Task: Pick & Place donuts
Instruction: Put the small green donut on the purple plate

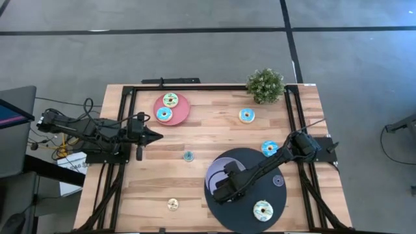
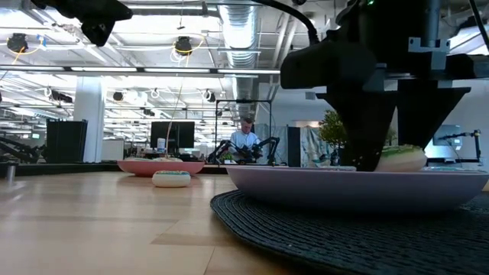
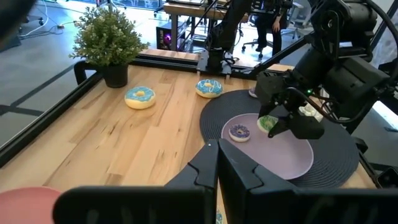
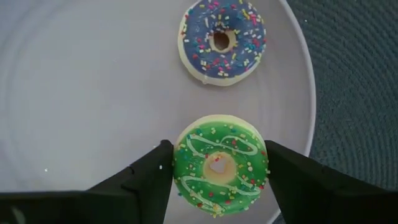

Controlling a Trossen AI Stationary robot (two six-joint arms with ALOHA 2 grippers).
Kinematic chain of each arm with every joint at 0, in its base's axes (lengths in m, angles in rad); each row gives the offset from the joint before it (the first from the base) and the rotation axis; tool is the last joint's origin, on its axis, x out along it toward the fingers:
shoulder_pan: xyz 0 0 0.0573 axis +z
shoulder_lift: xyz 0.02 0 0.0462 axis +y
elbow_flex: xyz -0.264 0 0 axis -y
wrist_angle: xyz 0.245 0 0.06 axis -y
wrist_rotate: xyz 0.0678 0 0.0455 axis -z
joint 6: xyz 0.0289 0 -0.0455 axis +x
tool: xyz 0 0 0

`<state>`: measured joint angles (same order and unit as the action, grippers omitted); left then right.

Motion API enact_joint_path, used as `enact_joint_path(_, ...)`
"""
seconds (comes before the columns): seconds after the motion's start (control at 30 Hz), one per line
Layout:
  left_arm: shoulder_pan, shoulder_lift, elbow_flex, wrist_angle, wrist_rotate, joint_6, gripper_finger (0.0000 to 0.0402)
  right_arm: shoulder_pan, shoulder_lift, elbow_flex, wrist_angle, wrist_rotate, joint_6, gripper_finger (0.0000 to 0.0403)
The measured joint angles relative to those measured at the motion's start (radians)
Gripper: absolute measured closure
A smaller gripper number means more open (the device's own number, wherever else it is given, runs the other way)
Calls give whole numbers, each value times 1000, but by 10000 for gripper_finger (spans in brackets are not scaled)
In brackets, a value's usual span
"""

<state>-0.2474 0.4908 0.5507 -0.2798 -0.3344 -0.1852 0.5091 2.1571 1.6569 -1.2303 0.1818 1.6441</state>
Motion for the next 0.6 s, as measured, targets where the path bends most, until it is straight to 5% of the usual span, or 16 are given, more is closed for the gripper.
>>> enact_joint_path(0.6, 0, 0, 0, -1, 0, 0, 401, 0, 0, 0, -33, 2, -2, 158)
